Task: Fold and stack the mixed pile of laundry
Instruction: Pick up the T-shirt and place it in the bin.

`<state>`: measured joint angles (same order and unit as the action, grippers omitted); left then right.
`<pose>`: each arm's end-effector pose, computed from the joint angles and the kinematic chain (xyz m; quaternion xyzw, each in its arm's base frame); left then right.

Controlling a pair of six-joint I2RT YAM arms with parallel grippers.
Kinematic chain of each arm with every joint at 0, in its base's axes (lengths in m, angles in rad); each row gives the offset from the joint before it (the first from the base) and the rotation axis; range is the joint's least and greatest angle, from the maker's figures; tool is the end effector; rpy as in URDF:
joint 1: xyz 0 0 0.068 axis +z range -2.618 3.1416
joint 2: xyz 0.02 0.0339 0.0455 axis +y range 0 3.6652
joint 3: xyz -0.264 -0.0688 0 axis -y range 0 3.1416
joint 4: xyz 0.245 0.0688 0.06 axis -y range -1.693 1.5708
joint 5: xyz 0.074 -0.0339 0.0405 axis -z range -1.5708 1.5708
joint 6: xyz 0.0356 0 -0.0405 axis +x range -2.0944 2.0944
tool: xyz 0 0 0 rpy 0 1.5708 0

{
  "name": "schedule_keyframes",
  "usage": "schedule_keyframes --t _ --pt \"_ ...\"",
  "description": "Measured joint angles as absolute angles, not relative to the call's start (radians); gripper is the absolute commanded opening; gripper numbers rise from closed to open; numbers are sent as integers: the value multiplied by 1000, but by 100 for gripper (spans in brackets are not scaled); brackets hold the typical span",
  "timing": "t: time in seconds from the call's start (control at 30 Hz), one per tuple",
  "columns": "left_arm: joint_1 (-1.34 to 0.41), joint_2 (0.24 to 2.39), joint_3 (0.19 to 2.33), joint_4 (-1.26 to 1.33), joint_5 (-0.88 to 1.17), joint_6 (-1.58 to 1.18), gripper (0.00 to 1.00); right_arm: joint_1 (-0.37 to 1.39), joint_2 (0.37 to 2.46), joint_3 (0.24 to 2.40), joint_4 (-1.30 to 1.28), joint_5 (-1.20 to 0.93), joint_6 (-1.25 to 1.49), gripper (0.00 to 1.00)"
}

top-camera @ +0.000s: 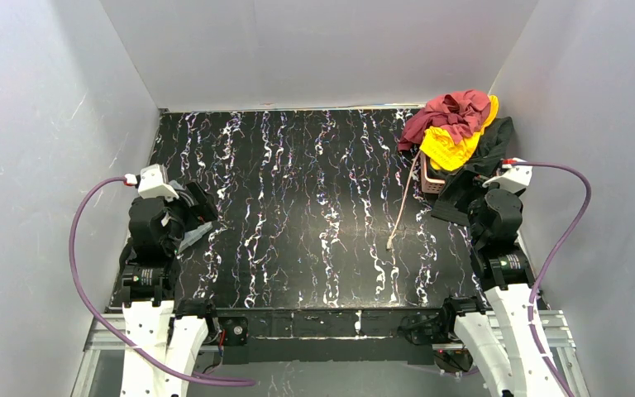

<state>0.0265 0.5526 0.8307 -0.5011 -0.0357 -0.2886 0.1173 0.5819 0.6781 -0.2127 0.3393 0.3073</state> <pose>0.1212 0.0045 0.3528 -0.1336 0.7698 -0.0677 0.6204 0.1448 0.0051 0.3293 0.1816 0.7224 0.0148 0.6671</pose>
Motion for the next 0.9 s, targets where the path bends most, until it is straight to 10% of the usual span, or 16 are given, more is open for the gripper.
schedule_keyframes --t 0.53,0.9 --pt "27 553 823 -497 -28 -283 98 117 568 693 -239 344 279 99" --pt "23 607 795 -477 88 -281 98 117 1132 1246 -463 373 250 99"
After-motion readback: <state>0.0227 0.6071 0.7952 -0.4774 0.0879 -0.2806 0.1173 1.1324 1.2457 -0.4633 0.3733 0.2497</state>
